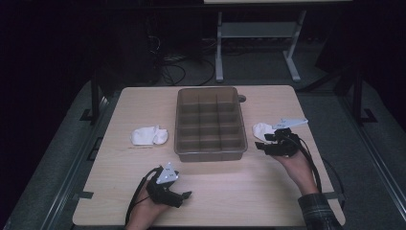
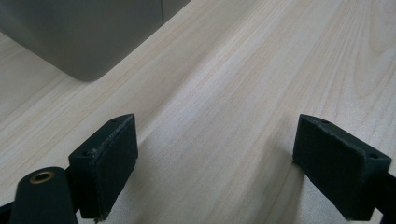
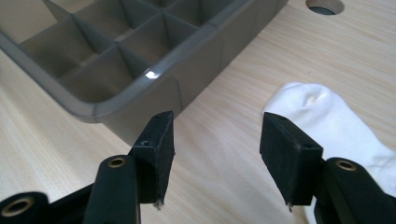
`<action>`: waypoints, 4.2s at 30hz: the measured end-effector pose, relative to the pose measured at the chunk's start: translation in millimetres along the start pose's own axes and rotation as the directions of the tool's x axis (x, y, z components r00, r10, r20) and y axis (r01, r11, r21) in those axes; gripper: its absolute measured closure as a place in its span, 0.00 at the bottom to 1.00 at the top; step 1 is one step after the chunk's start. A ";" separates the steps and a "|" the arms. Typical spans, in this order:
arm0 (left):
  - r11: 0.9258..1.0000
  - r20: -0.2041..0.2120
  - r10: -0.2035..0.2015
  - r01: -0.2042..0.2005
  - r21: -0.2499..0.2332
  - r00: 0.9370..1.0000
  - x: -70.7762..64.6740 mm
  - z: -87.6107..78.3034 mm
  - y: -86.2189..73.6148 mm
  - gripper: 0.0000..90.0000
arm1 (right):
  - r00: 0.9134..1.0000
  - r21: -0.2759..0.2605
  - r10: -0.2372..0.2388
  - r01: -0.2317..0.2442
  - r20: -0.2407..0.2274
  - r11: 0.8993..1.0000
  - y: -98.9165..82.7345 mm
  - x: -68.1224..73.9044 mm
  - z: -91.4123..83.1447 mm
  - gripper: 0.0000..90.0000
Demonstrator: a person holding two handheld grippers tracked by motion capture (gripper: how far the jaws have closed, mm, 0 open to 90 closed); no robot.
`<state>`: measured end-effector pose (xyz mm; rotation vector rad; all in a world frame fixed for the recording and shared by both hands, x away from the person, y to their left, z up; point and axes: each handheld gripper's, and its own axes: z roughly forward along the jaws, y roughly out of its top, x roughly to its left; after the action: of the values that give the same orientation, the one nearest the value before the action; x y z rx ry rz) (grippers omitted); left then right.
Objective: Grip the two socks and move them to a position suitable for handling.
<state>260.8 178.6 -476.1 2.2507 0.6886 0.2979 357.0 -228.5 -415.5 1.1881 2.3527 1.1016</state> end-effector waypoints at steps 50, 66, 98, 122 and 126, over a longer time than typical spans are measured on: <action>1.000 0.001 -0.001 0.001 0.003 1.000 0.0 -0.2 0.1 0.15 | 0.977 0.056 0.151 -0.161 0.153 0.985 -9.5 -112.7 32.6 0.67; 1.000 0.001 0.000 0.000 0.003 1.000 0.0 -0.2 0.1 0.15 | 0.974 0.107 0.163 -0.180 0.155 0.978 -16.7 -115.3 43.1 0.84; 1.000 0.001 -0.001 0.001 0.003 1.000 -0.1 -0.2 0.1 0.15 | 0.993 -0.065 0.094 -0.090 0.067 0.994 9.2 -81.6 -12.5 0.96; 1.000 0.001 0.000 0.000 0.003 1.000 0.0 -0.2 0.1 0.15 | 1.000 -0.145 0.004 -0.001 0.019 0.989 16.3 -45.5 -49.5 0.96; 1.000 0.001 0.000 0.000 0.003 1.000 0.0 -0.2 0.1 0.15 | 1.000 -0.151 -0.007 0.009 0.012 0.988 12.5 -39.2 -53.1 0.96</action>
<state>260.8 178.7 -475.9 2.2535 0.6889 0.2966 359.4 -281.3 -374.0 1.1271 2.2189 1.2430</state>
